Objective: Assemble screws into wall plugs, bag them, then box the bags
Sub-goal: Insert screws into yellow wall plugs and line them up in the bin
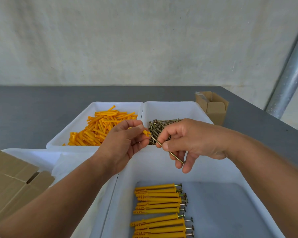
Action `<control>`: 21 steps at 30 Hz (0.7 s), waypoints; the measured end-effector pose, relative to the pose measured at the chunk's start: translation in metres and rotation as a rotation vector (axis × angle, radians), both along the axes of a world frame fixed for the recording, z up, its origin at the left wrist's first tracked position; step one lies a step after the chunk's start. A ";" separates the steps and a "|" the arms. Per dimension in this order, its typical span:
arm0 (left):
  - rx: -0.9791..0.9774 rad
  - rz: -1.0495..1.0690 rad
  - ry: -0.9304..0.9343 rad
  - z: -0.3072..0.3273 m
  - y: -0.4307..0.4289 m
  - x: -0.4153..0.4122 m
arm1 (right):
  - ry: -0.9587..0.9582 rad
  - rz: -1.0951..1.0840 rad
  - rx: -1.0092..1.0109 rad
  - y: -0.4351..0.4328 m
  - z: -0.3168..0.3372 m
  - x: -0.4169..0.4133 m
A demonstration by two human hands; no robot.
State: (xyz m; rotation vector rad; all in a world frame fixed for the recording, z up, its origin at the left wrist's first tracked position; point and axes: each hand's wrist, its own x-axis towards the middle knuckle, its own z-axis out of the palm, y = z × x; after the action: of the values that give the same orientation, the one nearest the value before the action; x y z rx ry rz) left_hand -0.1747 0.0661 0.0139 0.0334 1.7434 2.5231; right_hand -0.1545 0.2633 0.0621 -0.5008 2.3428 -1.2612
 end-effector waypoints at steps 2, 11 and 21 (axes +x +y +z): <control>-0.026 -0.001 0.007 0.000 0.000 0.001 | -0.009 -0.006 0.012 -0.001 -0.002 -0.001; -0.067 0.047 0.081 0.000 0.005 0.003 | -0.050 -0.062 0.043 -0.001 -0.005 -0.003; -0.070 0.039 0.097 0.000 0.006 0.004 | -0.061 -0.097 0.070 -0.002 -0.007 -0.003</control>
State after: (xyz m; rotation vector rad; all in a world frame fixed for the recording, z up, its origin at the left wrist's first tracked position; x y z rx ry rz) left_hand -0.1711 0.0717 0.0140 0.1217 1.8849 2.5253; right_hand -0.1572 0.2611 0.0546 -0.3256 2.3760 -1.2140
